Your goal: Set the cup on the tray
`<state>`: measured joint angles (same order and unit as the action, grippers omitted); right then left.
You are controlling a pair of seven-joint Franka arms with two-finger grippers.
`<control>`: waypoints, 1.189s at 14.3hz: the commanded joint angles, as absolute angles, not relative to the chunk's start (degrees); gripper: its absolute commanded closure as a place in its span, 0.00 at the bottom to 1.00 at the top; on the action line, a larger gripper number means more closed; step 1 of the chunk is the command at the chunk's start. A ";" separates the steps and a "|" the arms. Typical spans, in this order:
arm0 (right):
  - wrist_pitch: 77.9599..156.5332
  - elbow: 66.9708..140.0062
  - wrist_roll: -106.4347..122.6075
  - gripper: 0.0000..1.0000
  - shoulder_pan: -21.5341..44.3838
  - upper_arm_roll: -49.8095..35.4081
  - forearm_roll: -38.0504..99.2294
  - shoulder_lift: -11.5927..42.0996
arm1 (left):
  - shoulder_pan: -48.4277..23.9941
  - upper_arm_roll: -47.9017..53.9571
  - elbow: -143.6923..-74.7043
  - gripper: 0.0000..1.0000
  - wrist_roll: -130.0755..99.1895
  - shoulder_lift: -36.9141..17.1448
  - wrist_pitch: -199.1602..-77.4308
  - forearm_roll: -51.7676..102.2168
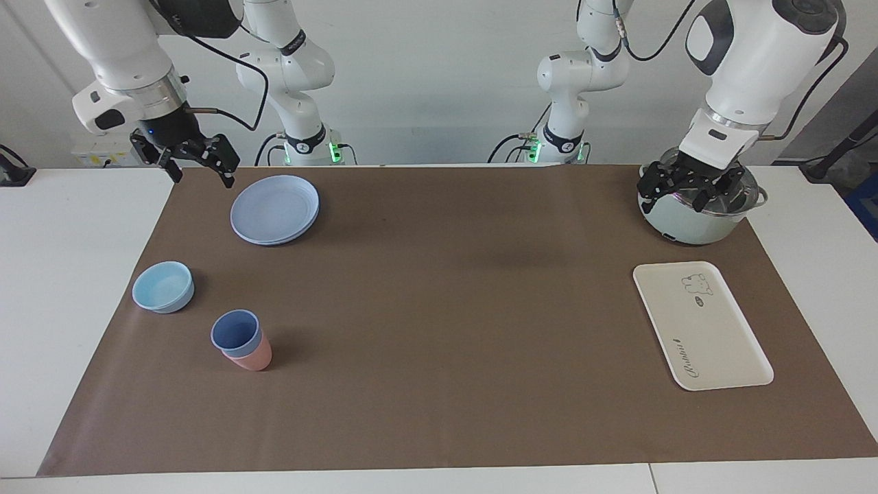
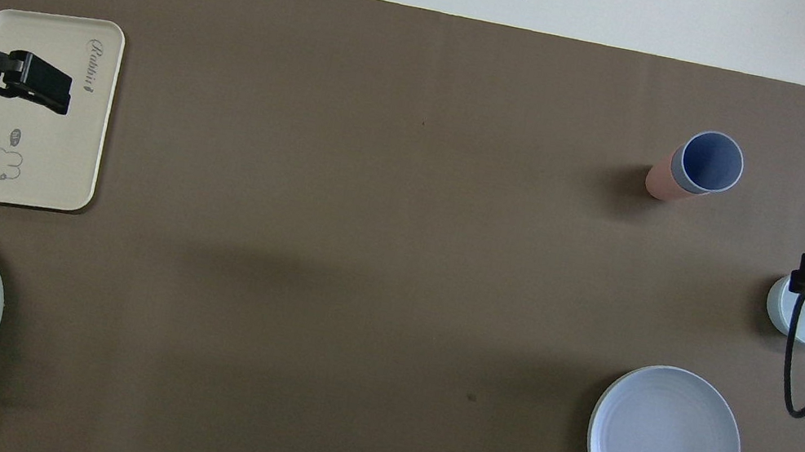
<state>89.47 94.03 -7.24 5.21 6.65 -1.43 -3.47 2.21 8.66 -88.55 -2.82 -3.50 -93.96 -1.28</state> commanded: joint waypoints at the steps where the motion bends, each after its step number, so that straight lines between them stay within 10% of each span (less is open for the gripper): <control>1: 89.21 94.66 -6.33 0.00 5.45 6.86 -1.23 -4.31 | 1.49 8.26 -90.61 0.00 -3.25 -2.11 -95.27 -2.02; 17: 92.01 96.93 5.84 0.00 5.36 6.94 1.40 -4.92 | 1.49 8.17 -90.62 0.00 -2.73 -2.11 -95.36 -2.02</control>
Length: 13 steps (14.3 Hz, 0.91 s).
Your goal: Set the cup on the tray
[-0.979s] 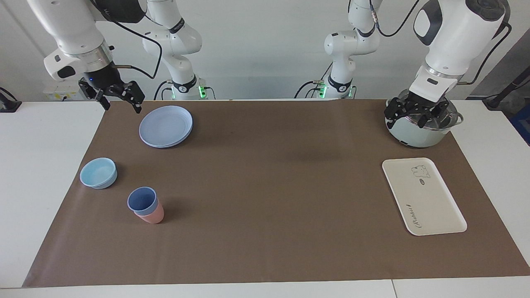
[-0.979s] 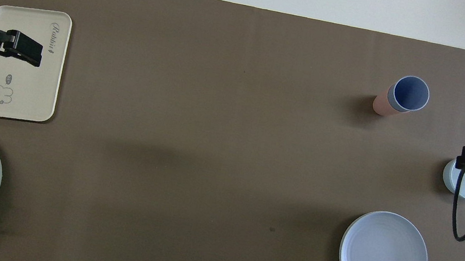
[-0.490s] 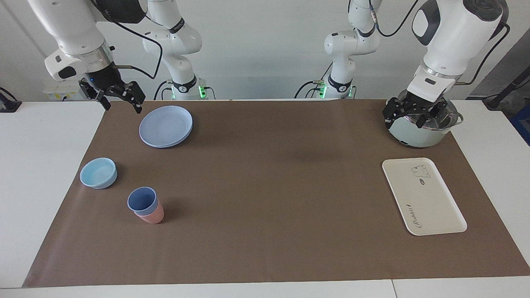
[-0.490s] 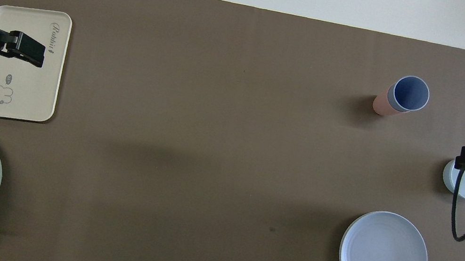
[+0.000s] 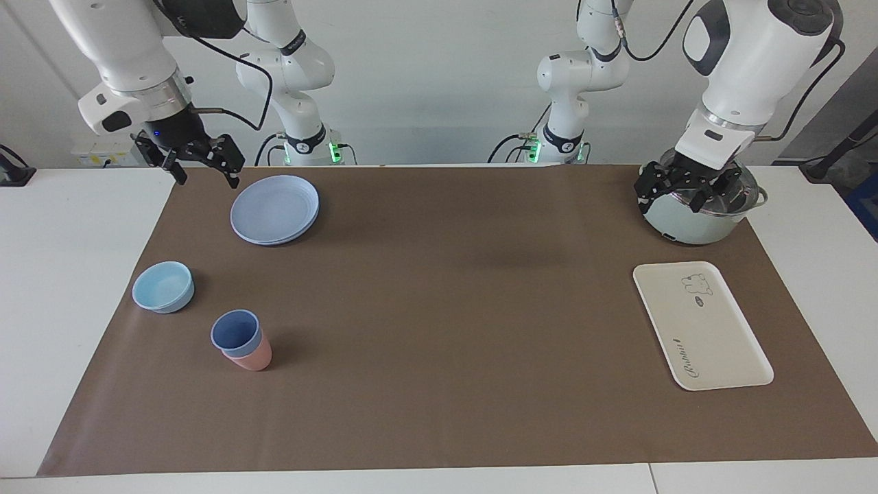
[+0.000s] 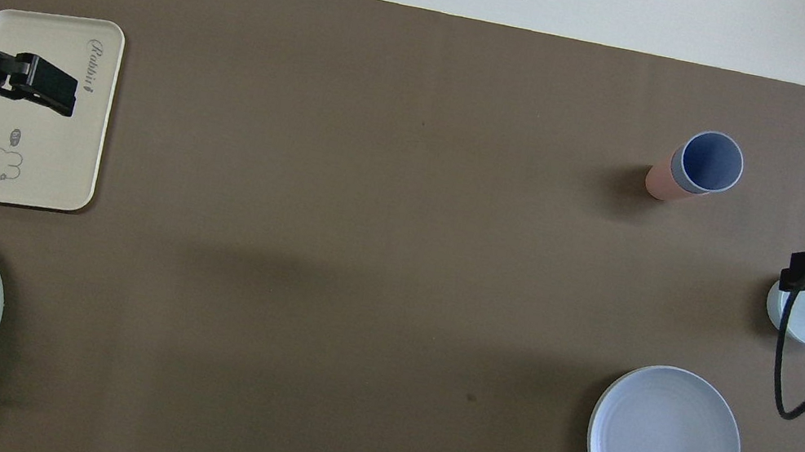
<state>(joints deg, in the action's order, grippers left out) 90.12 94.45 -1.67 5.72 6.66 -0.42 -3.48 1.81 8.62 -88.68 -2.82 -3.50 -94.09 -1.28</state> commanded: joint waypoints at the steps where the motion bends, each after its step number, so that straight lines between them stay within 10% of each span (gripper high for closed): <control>1: 95.59 98.68 9.80 0.00 5.19 7.12 1.93 -5.44 | 1.58 8.17 -90.53 0.00 -2.72 -2.11 -95.36 -2.02; 7: 116.70 111.69 43.28 0.00 -2.35 7.21 11.47 -5.02 | 1.23 8.17 -90.61 0.00 -3.43 -2.02 -95.36 -1.93; 13: 123.12 112.24 81.50 0.00 -10.89 7.21 37.04 6.31 | 1.23 8.17 -90.44 0.00 -2.99 -2.11 -95.54 -2.02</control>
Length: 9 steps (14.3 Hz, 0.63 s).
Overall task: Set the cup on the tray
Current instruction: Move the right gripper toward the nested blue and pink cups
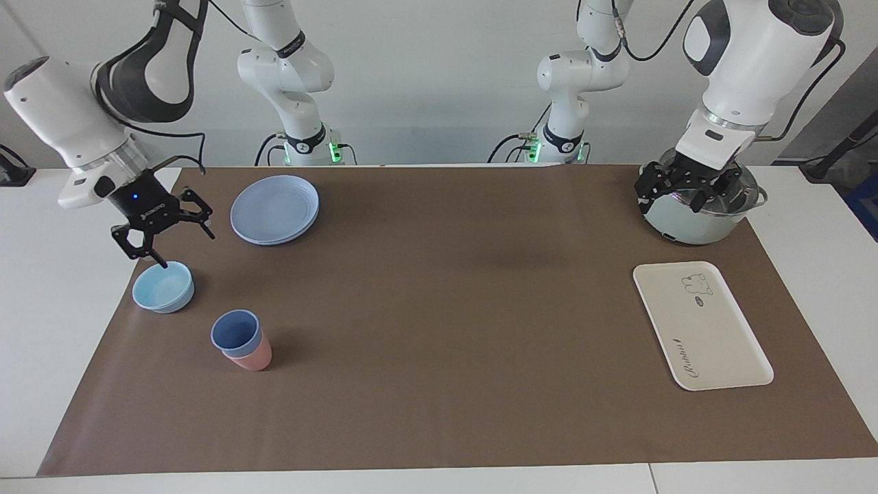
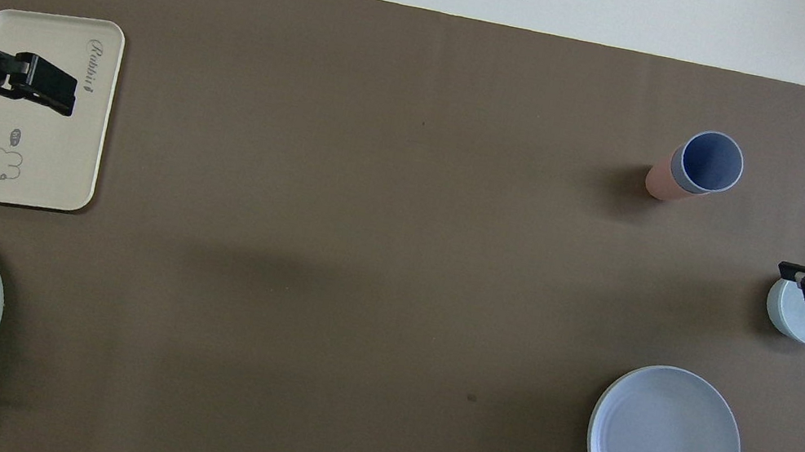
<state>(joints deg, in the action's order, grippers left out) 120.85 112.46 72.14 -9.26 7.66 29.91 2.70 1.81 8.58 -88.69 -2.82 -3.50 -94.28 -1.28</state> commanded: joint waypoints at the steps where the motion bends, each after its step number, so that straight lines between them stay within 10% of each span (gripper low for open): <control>1: 124.00 112.24 85.83 0.00 -11.33 7.21 40.40 8.24 | 1.23 8.26 -90.61 0.00 -3.08 -2.11 -95.80 -2.02; 9: 124.90 111.80 109.48 0.00 -11.34 7.12 66.69 18.97 | 1.41 8.26 -90.62 0.00 -3.34 -2.11 -96.06 -2.02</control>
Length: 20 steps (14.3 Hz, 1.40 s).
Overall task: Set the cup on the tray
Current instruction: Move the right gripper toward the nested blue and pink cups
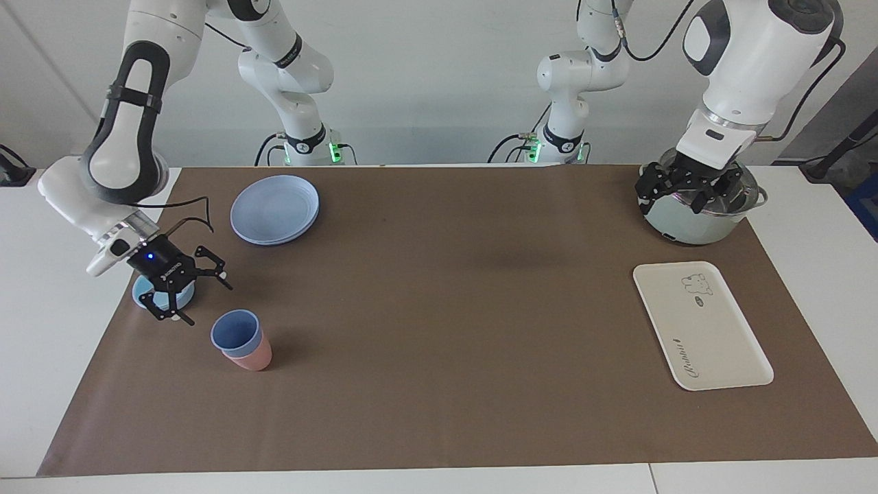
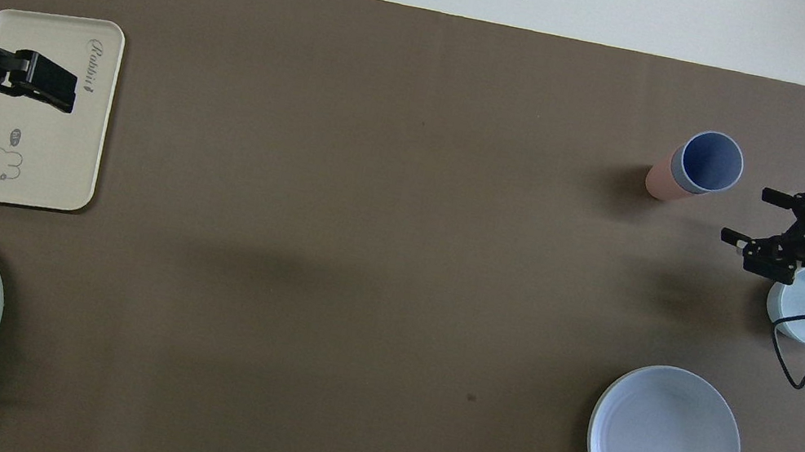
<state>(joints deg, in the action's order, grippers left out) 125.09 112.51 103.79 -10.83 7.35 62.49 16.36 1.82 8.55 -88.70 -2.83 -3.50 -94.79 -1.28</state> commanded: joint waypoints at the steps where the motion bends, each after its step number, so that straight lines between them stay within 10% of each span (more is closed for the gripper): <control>1: 123.67 111.62 112.12 0.00 -11.51 7.12 69.32 20.46 | 1.32 8.17 -90.62 0.00 -3.25 -2.11 -96.06 -1.93; 20: 121.29 110.57 121.73 0.00 -9.49 6.86 87.97 24.61 | 1.23 8.26 -92.64 0.00 -3.60 -1.23 -98.09 -1.93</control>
